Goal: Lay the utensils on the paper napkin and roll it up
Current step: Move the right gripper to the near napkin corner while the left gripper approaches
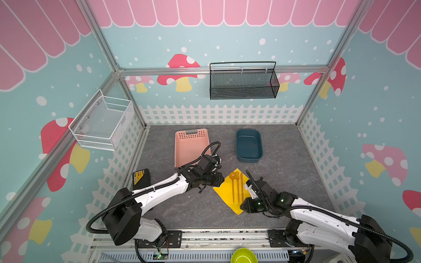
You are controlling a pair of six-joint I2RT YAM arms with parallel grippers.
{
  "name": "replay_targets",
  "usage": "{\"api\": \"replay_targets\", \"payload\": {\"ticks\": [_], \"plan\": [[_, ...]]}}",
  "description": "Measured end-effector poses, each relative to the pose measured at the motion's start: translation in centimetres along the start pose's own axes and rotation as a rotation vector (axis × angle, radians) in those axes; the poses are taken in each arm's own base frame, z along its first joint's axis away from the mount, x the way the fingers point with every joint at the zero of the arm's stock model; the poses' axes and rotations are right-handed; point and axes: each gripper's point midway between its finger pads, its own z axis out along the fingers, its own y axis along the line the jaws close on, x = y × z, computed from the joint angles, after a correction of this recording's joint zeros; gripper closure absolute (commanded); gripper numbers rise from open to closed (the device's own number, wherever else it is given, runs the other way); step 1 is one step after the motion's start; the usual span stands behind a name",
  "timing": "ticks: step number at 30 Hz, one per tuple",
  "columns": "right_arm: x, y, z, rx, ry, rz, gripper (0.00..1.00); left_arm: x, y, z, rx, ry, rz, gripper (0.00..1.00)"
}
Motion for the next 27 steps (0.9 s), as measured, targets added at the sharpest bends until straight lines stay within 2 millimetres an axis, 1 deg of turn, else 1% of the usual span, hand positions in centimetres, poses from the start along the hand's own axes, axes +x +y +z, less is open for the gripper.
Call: {"api": "replay_targets", "payload": {"ticks": [4, 7, 15, 18, 23, 27], "plan": [[1.7, -0.7, 0.3, -0.017, 0.024, 0.021, 0.9, 0.5, 0.2, 0.5, 0.003, 0.001, -0.017, 0.76], [2.6, -1.3, 0.6, -0.023, 0.04, 0.033, 0.91, 0.7, 0.4, 0.9, 0.003, 0.003, -0.031, 0.78], [3.5, -2.0, 2.1, -0.055, 0.061, 0.054, 0.92, 1.7, 0.9, 1.5, -0.004, 0.017, -0.042, 0.75], [3.4, -2.0, 2.5, -0.058, 0.058, 0.058, 0.93, 1.8, 1.0, 1.4, -0.007, 0.014, -0.041, 0.74], [2.5, -1.5, 2.7, -0.074, 0.024, 0.055, 0.93, 1.4, 0.7, 1.0, 0.003, -0.005, -0.032, 0.73], [1.7, -1.4, 2.5, -0.074, -0.017, 0.058, 0.93, 1.0, 0.3, 0.2, 0.02, -0.031, -0.007, 0.72]]}}
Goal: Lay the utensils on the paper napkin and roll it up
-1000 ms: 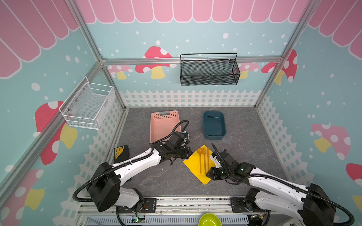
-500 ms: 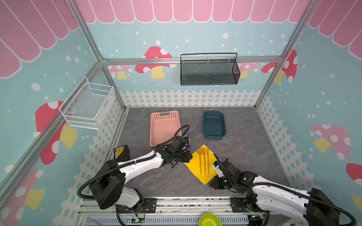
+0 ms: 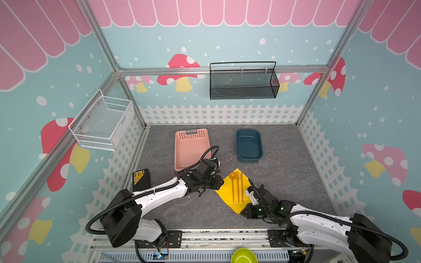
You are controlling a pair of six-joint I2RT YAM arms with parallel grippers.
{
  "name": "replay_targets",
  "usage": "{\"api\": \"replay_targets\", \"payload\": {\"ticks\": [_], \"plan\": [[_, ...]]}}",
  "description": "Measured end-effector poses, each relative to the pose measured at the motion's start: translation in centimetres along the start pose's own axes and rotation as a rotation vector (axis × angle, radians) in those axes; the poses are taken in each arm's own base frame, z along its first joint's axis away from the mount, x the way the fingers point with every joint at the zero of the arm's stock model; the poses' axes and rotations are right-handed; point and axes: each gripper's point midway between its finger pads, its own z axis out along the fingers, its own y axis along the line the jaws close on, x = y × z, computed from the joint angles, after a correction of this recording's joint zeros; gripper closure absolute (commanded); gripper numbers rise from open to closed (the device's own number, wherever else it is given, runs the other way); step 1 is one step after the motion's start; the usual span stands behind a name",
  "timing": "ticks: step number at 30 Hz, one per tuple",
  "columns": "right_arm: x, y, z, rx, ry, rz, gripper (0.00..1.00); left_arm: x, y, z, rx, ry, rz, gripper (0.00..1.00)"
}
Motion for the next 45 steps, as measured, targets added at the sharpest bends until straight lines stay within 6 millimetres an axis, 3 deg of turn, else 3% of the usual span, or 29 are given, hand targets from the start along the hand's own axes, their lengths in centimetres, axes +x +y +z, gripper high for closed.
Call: {"api": "replay_targets", "payload": {"ticks": [8, 21, 28, 39, 45], "plan": [[-1.4, 0.1, -0.4, 0.009, -0.074, 0.0, 0.92, -0.2, -1.3, -1.3, 0.051, -0.024, 0.064, 0.72], [-4.4, 2.0, -0.3, 0.039, -0.13, -0.023, 0.92, 3.1, -1.6, -0.9, 0.07, 0.056, 0.121, 0.73], [-4.9, 2.0, 0.0, 0.061, -0.133, -0.032, 0.92, 3.8, -2.3, -0.8, 0.084, 0.075, 0.144, 0.73], [-5.3, 1.1, -0.1, 0.097, -0.149, -0.016, 0.92, 7.0, -2.8, 1.3, 0.08, 0.184, 0.199, 0.76], [-5.4, 0.8, -0.1, 0.108, -0.144, -0.009, 0.92, 7.9, -3.2, 2.3, 0.074, 0.222, 0.213, 0.8]]}}
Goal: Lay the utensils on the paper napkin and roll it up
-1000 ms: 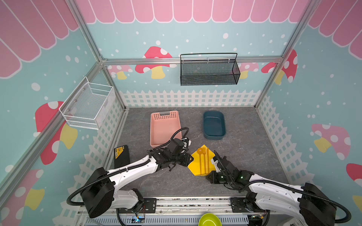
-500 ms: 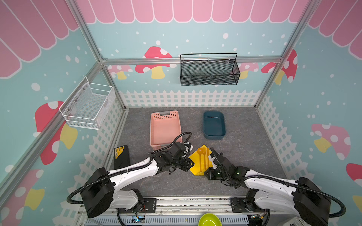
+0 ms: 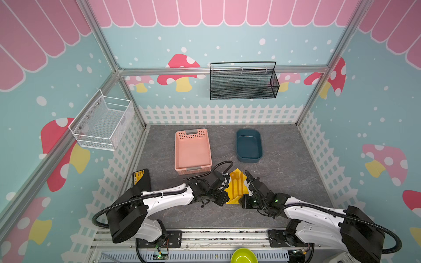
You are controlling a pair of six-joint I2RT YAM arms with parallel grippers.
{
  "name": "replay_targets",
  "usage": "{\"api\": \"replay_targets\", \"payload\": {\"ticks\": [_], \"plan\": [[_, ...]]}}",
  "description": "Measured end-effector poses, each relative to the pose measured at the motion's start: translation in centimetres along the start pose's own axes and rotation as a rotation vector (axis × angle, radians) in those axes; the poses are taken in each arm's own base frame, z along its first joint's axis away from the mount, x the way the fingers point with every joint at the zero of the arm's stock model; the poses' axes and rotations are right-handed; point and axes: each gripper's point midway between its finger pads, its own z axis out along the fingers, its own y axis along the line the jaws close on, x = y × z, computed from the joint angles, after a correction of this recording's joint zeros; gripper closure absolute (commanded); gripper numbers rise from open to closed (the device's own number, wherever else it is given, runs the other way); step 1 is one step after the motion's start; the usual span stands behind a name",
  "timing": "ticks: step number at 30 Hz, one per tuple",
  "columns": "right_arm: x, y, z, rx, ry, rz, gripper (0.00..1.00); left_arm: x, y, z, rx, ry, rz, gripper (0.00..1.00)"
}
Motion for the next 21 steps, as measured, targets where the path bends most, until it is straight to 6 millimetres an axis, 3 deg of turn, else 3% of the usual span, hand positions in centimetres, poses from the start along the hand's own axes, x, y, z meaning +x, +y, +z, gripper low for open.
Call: {"api": "replay_targets", "payload": {"ticks": [10, 21], "plan": [[-0.2, -0.4, 0.4, 0.021, 0.012, 0.01, 0.92, 0.1, 0.3, 1.4, -0.016, 0.036, -0.01, 0.84], [-1.0, -0.5, 0.9, 0.037, 0.009, 0.02, 0.93, -0.7, -1.3, 1.5, 0.022, 0.033, 0.015, 0.88]]}}
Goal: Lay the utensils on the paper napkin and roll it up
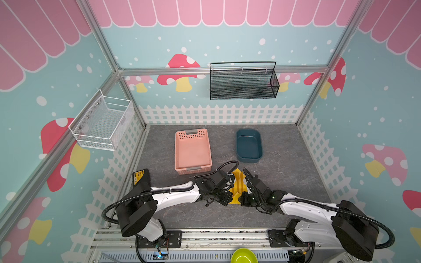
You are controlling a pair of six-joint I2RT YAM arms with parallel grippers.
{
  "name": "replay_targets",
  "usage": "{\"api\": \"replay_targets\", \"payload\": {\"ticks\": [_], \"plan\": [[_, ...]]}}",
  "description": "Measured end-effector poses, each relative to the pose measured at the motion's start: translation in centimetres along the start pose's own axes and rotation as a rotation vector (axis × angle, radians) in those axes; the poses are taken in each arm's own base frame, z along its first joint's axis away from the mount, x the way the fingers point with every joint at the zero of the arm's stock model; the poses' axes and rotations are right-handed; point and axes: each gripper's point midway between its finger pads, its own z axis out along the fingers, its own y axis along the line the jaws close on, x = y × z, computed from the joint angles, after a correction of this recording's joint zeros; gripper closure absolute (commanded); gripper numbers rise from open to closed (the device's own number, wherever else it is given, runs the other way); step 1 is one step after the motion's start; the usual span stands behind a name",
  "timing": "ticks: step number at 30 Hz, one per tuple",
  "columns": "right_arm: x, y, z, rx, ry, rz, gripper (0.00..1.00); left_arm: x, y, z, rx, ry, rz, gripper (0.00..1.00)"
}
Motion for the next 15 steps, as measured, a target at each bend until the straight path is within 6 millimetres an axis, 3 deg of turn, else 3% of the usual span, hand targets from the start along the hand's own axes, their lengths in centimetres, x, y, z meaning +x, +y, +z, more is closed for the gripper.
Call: {"api": "replay_targets", "payload": {"ticks": [4, 15], "plan": [[-0.2, 0.0, 0.2, 0.001, -0.001, 0.004, 0.93, -0.3, -0.3, 0.4, 0.008, 0.007, 0.002, 0.88], [-0.9, -0.3, 0.2, 0.002, -0.016, 0.028, 0.93, 1.0, 0.7, 2.9, -0.018, 0.087, -0.019, 0.91]]}}
